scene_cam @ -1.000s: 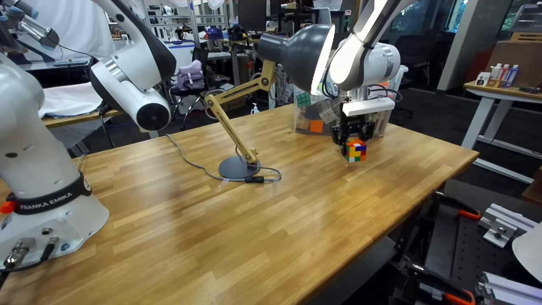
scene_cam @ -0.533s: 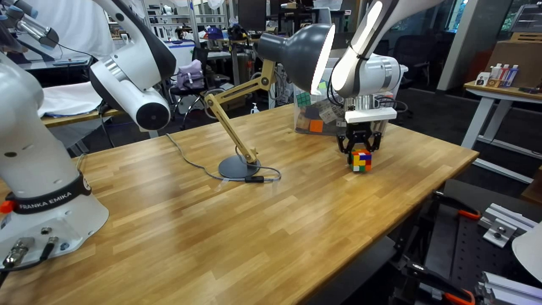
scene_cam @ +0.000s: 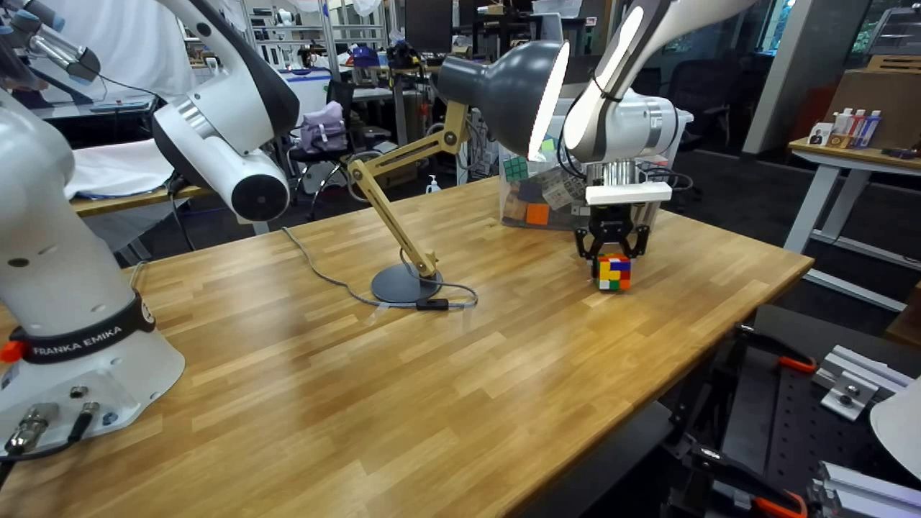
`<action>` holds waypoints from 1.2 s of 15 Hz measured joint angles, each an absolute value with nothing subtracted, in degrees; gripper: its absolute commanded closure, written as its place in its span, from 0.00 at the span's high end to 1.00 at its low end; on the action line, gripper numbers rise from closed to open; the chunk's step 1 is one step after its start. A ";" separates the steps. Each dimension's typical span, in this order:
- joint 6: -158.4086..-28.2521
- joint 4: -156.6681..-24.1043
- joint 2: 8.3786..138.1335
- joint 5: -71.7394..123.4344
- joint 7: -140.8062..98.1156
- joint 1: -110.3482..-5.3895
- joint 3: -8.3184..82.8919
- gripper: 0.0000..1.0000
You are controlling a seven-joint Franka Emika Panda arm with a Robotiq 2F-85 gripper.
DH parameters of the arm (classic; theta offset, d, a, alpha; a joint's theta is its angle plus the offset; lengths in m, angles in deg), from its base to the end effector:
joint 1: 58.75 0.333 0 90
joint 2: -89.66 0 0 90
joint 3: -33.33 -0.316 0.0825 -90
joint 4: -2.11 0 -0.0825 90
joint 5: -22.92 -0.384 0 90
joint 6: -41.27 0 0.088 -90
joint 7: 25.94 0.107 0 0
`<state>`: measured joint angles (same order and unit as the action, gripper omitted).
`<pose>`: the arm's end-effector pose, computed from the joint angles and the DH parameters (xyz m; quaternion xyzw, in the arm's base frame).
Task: Move the Rubik's cube slightly to the left
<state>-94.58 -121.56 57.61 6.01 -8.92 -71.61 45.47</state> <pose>0.4695 -0.2240 0.1168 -0.8739 0.4586 0.1569 0.0372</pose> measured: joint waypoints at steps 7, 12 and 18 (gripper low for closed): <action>-94.58 -121.40 57.50 6.30 -8.91 -71.90 45.72 0.88; -94.68 -121.36 57.47 7.11 -8.87 -71.80 45.75 1.00; -95.06 -120.81 57.81 8.10 -8.80 -71.60 45.76 1.00</action>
